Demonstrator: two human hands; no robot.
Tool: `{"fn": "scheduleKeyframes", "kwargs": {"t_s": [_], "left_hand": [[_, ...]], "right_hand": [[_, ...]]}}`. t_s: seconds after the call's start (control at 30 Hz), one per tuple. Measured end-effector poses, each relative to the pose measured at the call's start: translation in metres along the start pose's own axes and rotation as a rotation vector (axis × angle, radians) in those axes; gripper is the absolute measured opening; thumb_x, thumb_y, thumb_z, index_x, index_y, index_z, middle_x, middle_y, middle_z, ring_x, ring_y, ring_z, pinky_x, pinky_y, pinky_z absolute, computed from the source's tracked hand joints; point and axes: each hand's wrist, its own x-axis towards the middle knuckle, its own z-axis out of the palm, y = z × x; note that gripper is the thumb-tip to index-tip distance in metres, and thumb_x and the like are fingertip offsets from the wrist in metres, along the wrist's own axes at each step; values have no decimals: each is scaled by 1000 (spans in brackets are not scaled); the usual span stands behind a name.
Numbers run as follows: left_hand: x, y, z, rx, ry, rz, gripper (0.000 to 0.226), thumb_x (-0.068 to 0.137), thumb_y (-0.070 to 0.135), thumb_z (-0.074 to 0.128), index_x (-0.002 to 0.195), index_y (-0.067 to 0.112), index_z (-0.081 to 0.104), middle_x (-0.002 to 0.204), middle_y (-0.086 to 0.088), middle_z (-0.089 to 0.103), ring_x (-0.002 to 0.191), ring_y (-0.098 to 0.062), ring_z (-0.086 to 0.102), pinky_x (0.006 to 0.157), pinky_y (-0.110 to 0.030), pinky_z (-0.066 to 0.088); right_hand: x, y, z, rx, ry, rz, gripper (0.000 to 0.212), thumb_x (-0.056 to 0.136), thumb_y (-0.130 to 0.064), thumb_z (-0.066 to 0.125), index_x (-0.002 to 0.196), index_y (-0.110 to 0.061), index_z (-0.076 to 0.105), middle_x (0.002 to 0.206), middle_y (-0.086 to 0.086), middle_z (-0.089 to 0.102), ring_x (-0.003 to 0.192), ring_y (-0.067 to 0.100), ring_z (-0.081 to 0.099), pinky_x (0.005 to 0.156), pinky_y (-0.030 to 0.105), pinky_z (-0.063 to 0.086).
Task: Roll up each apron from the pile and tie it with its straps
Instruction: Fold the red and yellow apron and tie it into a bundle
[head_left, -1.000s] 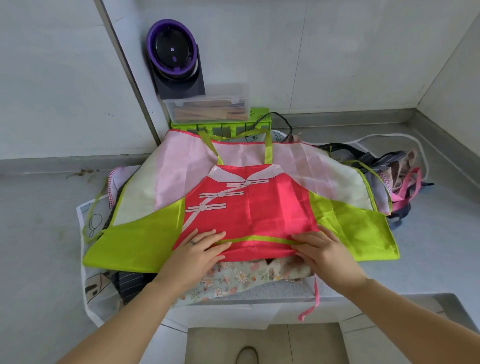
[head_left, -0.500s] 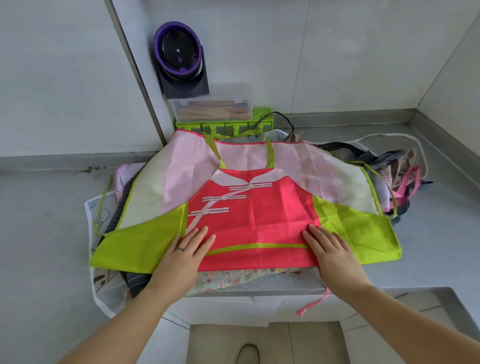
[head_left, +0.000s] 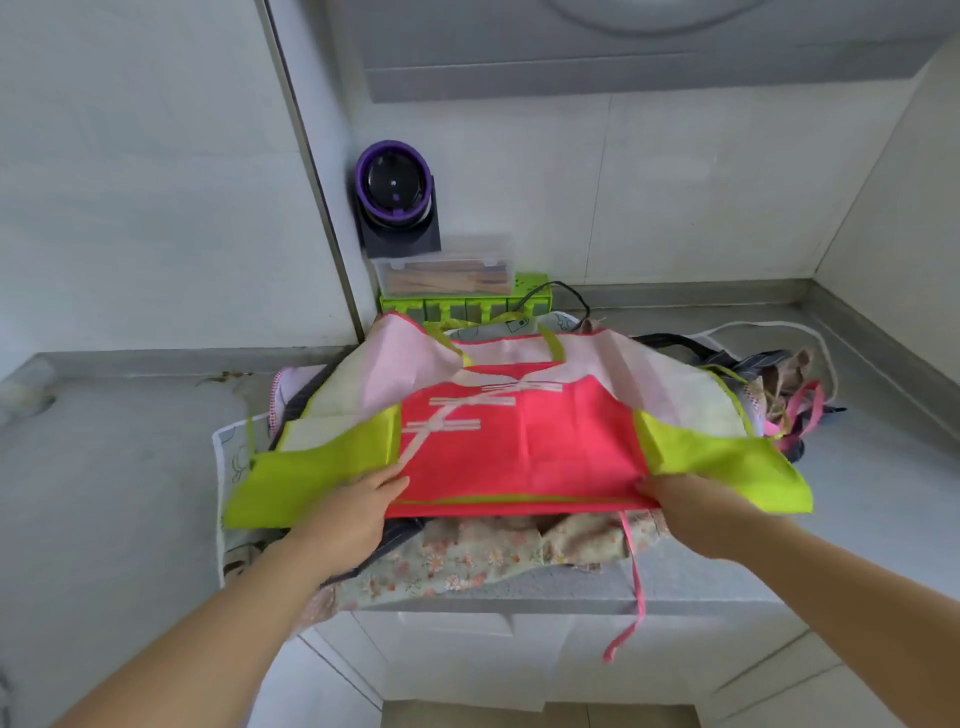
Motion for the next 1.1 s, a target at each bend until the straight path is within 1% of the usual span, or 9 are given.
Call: {"fn": "scheduleKeyframes", "kwargs": {"t_s": [0.07, 0.17, 0.27, 0.4, 0.57, 0.7, 0.83, 0.93, 1.1], "left_hand": [[-4, 0, 10, -106, -277, -59, 51, 93, -1, 35, 140, 15, 47, 148, -4, 42, 128, -22, 45, 102, -26, 37], [-3, 5, -4, -98, -391, -120, 35, 89, 2, 36, 112, 7, 63, 118, -13, 63, 101, -26, 59, 80, -29, 46], [-5, 14, -47, 43, -544, -111, 20, 88, 7, 39, 94, 11, 58, 92, -9, 57, 82, -22, 49, 59, -27, 36], [0, 7, -89, 139, -679, -179, 7, 85, 20, 51, 86, 14, 54, 84, -3, 51, 71, -21, 44, 53, -27, 31], [19, 2, -97, 284, -615, -196, 22, 90, 16, 47, 103, 6, 62, 86, -3, 51, 79, -21, 47, 58, -27, 35], [52, -28, -86, 127, -238, -232, 31, 88, 4, 41, 109, 5, 63, 98, -9, 60, 92, -26, 59, 80, -34, 50], [85, -45, -68, 80, 67, -231, 33, 85, 5, 43, 104, 21, 64, 105, -1, 64, 99, -25, 59, 77, -31, 45], [108, -51, -49, 119, 131, -226, 25, 87, 7, 43, 96, 20, 62, 102, -3, 65, 97, -27, 60, 69, -29, 36], [139, -73, -20, 26, 140, -208, 23, 90, 12, 44, 99, 18, 64, 104, -3, 61, 96, -26, 60, 70, -34, 48]], "right_hand": [[-11, 0, 7, -18, -305, 24, 40, 98, -2, 26, 72, -4, 57, 67, -2, 46, 64, 16, 48, 66, 22, 46], [-11, -3, -8, -56, -621, 95, 32, 93, -4, 35, 65, -21, 34, 67, -8, 30, 68, 14, 40, 50, 17, 30], [-3, -4, -36, -6, -797, 141, 25, 91, -3, 36, 71, -12, 47, 73, 2, 46, 60, 13, 37, 58, 27, 36], [16, 9, -69, 87, -1021, 216, 17, 79, -7, 55, 95, -6, 52, 92, 17, 46, 83, 24, 43, 68, 27, 36], [42, -4, -87, -136, -997, 160, 8, 89, -6, 48, 96, -7, 51, 72, 10, 46, 60, 20, 42, 49, 21, 35], [73, 1, -80, -245, -821, 178, 25, 93, -3, 39, 106, -7, 60, 75, 1, 51, 84, 18, 47, 70, 24, 38], [102, 14, -60, -272, -528, 315, 32, 90, -8, 46, 117, -13, 62, 104, -1, 63, 101, 19, 60, 83, 29, 47], [118, 24, -33, -249, -376, 374, 32, 90, -14, 43, 117, -21, 59, 123, -2, 59, 118, 20, 56, 93, 29, 43], [142, 39, 0, -198, -276, 373, 24, 91, -22, 40, 102, -26, 61, 115, -2, 63, 112, 20, 56, 93, 29, 37]]}}
